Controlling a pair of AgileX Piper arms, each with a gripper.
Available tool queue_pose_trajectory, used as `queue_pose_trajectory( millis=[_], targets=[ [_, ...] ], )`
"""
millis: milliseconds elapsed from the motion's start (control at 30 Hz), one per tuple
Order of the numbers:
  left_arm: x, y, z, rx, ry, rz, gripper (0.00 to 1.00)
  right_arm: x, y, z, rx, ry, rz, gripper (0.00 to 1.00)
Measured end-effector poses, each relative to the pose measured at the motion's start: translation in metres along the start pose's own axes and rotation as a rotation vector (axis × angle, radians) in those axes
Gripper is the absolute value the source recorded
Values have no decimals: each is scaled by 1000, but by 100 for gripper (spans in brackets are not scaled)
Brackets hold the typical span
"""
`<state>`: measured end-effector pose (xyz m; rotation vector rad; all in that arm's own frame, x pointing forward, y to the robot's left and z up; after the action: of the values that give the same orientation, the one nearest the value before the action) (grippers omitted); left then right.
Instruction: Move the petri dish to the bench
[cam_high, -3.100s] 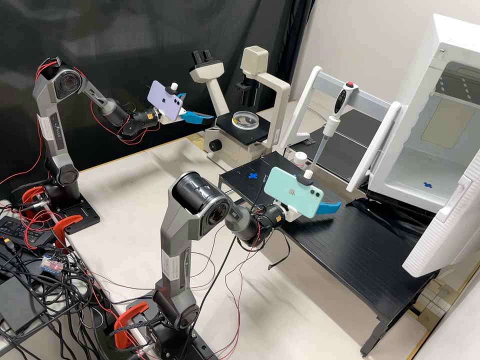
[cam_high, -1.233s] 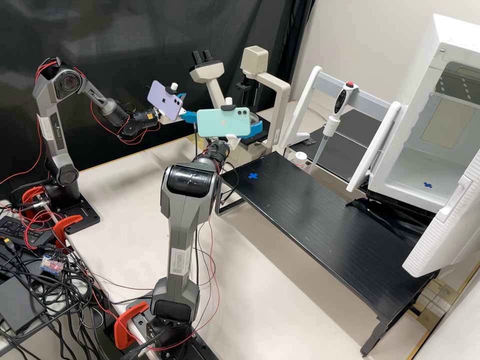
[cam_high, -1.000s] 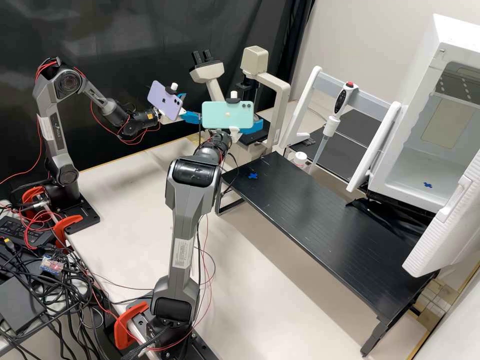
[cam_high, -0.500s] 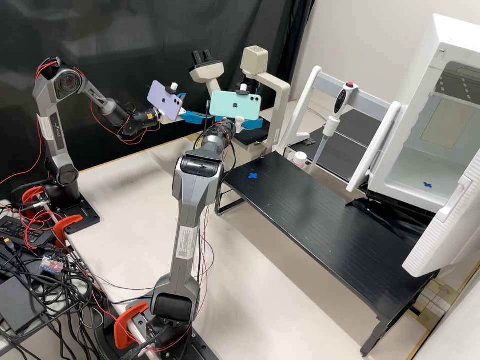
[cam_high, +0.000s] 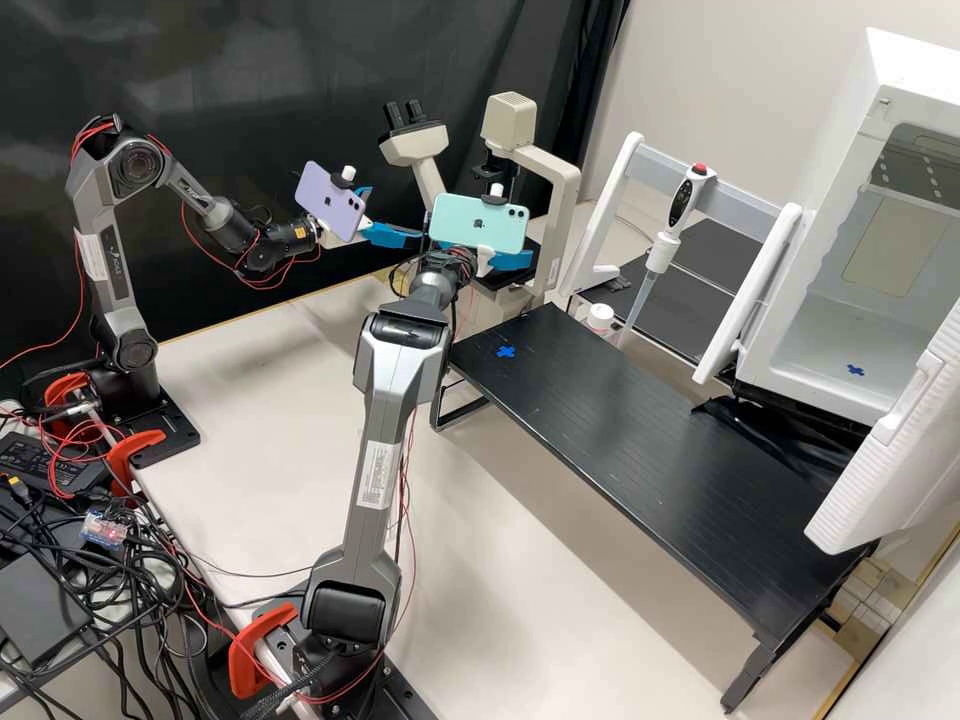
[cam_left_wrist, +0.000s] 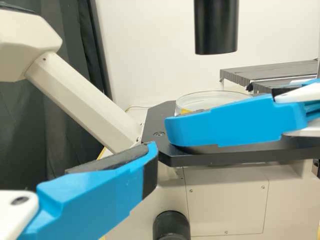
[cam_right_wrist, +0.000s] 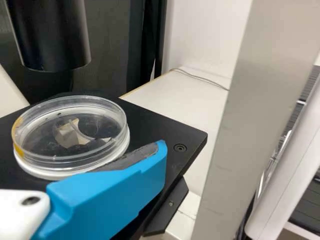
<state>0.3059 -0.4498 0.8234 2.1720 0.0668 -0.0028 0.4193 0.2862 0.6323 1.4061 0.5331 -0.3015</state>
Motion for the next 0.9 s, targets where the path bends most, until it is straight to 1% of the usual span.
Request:
queue_pose_trajectory(
  millis=[100,133,400,467,500,567,600,633,900],
  targets=[
    [0,0,0,0,0,0,100,0,0,0,2,0,0,100],
    [0,0,0,0,0,0,100,0,0,0,1,0,0,0],
    [0,0,0,0,0,0,100,0,-3,-1,-7,-5,-13,0],
    [0,0,0,0,0,0,100,1,-4,0,-14,-9,-18,0],
    [0,0,0,0,0,0,100,1,-6,-1,-9,-10,-21,0],
    [0,0,0,0,0,0,100,2,-9,-1,-18,-10,-28,0],
    [0,0,0,0,0,0,100,3,-10,-1,-16,-10,-31,0],
    [0,0,0,0,0,0,100,3,-11,-1,-6,-12,-33,0],
    [0,0,0,0,0,0,100,4,-13,-1,-6,-11,-37,0]
  ],
)
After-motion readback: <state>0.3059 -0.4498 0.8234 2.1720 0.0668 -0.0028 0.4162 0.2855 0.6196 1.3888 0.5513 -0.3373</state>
